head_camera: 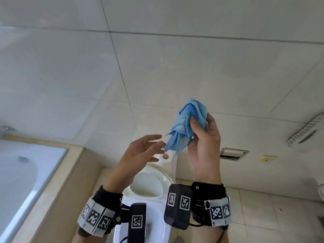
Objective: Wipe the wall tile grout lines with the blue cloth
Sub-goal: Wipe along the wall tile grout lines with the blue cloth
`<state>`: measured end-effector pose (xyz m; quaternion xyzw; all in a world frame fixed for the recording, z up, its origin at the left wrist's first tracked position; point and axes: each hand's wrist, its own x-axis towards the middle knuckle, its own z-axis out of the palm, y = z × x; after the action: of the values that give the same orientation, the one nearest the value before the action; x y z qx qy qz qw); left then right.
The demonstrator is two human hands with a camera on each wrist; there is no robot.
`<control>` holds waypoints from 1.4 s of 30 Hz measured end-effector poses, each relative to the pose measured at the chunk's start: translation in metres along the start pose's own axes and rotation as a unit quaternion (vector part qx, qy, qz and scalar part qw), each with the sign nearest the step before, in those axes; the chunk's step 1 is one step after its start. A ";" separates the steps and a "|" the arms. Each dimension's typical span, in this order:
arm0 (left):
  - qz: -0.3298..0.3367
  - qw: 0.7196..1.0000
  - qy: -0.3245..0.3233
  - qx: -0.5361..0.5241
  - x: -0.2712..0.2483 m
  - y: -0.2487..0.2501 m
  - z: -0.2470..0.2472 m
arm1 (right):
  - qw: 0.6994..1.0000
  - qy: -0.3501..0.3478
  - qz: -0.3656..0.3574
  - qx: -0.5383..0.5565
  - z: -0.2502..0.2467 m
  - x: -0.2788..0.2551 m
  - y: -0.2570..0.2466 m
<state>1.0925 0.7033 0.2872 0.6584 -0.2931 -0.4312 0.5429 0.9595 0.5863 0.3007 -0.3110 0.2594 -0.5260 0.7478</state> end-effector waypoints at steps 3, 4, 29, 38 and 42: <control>-0.014 1.000 0.011 -0.025 -0.029 0.003 0.012 | 0.998 -0.022 0.059 0.017 0.004 -0.010 0.002; -0.014 0.999 0.034 -0.041 -0.038 0.005 0.011 | 0.997 -0.035 0.069 0.009 0.011 -0.016 0.003; 0.075 0.716 0.686 -0.110 -0.561 -0.046 -0.124 | 0.748 -0.644 -0.055 -0.148 0.164 -0.487 0.107; 0.067 0.570 0.814 -0.091 -0.729 -0.075 -0.106 | 0.609 -0.775 0.168 -0.011 0.168 -0.672 0.129; -0.013 0.500 0.861 -0.094 -0.787 -0.077 -0.095 | 0.542 -0.815 0.204 0.030 0.167 -0.749 0.143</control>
<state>0.8108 1.4378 0.4128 0.6532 0.3701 0.3168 0.5796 0.9345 1.3651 0.3533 -0.5223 -0.4209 0.1127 0.7330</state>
